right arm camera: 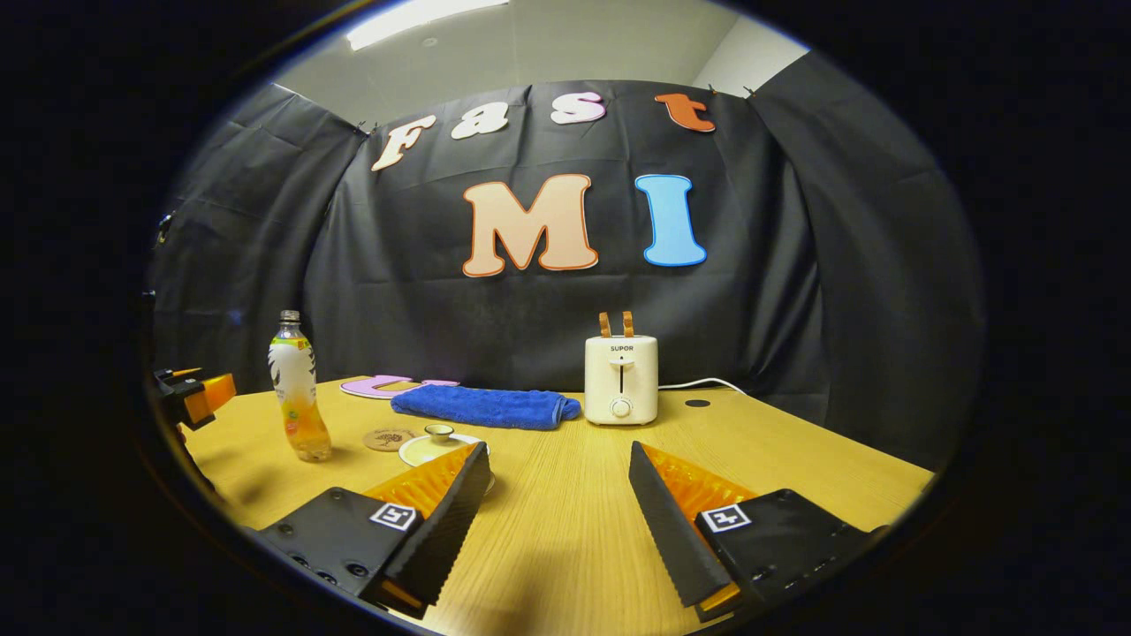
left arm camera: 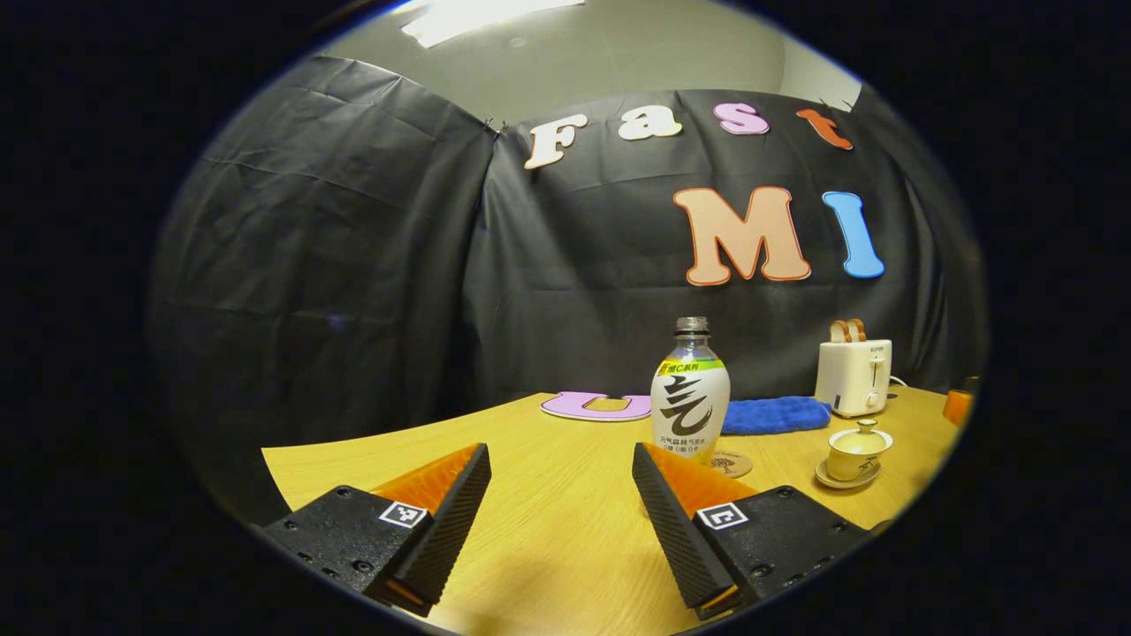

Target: Open the teacup lid with one hand, grasp the water bottle and pour water into the teacup with the other hand; after pouring, place the water bottle on the coaster and then close the teacup lid.

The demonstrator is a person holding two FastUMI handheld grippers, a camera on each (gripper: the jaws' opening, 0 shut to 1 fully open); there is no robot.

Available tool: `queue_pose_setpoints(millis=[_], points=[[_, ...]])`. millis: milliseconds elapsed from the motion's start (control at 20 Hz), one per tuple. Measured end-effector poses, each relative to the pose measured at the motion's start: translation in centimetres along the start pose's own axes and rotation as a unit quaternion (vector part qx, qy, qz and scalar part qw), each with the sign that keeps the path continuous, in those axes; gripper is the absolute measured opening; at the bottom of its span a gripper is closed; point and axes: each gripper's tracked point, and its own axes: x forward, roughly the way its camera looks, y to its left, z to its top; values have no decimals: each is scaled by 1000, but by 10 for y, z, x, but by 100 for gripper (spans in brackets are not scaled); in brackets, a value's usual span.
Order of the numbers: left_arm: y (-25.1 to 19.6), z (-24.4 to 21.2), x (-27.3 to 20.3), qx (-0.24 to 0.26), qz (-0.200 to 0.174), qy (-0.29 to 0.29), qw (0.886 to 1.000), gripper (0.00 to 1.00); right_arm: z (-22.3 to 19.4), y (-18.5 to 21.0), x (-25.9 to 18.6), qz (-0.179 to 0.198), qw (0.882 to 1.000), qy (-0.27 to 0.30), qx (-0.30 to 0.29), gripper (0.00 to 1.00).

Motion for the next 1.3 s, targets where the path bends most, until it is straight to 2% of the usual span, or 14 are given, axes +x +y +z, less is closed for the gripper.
queue_pose_setpoints(millis=[50, 150, 200, 300, 350, 450, 700, 750, 800, 950, 1050, 1150, 1200, 1300], points=[[0, 0, 0, 0, 0, -1, 1000, 94, 0, 0, 0, 0, 1000, 0, 0, 99], [0, 0, 0, -2, 0, -3, 1000, 94, 0, 0, -1, 0, 1000, 0, 0, 99], [0, 0, 0, -2, 1, -3, 1000, 95, 0, 0, -1, 0, 1000, 0, 0, 95], [0, 0, 0, -2, 1, -2, 1000, 94, 1, 0, -1, 0, 1000, 0, 0, 95], [0, -1, 0, -2, 1, -2, 1000, 94, 1, 0, 0, 0, 1000, 0, 0, 99], [0, -1, 0, -2, 0, -2, 1000, 94, 1, 0, 0, 0, 1000, 1, 0, 95], [-1, 0, 0, -2, -1, -2, 1000, 94, 1, 4, 0, 10, 1000, 2, 0, 95], [-1, -1, 0, -1, -2, -1, 1000, 95, 0, 5, 0, 14, 1000, 3, 1, 100], [-1, -2, -1, 0, -3, 1, 1000, 94, 1, 5, 0, 15, 1000, 2, 1, 95], [0, -1, -1, -1, -3, 0, 1000, 94, 1, 9, 1, 26, 1000, 3, 1, 95], [-1, 0, -1, -3, -3, -4, 1000, 94, 1, 19, 5, 47, 999, 4, 2, 95], [-1, 1, -1, -4, -3, -7, 1000, 95, 0, 31, 9, 73, 997, 6, 3, 100], [-1, 1, -1, -5, -3, -8, 1000, 95, 0, 37, 11, 87, 996, 9, 3, 95], [-1, 2, -2, -5, -3, -9, 1000, 94, -1, 54, 15, 118, 993, 9, 5, 99]])
